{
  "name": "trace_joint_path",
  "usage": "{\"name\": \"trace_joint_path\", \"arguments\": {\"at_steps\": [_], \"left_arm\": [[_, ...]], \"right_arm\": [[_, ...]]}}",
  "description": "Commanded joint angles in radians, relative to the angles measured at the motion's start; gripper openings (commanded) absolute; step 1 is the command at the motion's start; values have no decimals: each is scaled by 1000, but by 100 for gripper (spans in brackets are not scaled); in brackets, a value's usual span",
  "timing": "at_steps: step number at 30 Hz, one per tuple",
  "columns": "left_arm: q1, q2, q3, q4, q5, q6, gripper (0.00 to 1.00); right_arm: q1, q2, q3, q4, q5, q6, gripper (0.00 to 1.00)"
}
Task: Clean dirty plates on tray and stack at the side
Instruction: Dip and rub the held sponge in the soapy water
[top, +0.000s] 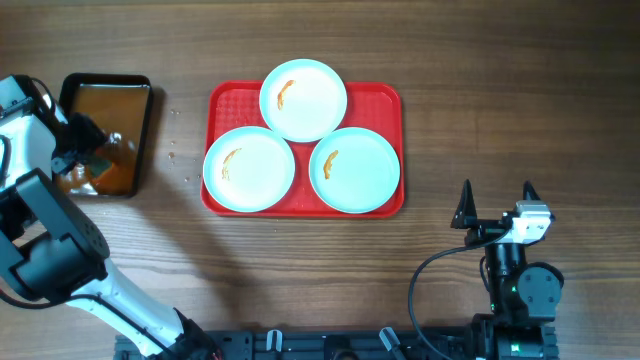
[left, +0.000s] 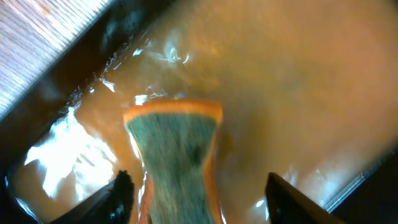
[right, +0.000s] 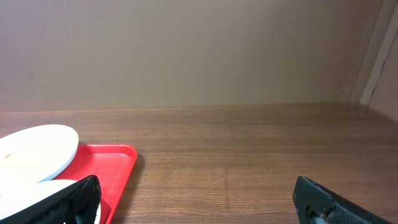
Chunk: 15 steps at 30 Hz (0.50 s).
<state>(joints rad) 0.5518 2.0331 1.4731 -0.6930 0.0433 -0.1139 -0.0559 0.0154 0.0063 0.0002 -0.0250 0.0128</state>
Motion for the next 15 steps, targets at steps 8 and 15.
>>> {"name": "trace_joint_path", "arguments": {"at_steps": [8,15], "left_arm": [[1,26,-58,-74,41,2,4],[1,26,-58,-71,26,2,28]], "right_arm": [[-4,-5,-1,3,-9,-10,100],[-4,-5,-1,3,-9,-10,100]]}}
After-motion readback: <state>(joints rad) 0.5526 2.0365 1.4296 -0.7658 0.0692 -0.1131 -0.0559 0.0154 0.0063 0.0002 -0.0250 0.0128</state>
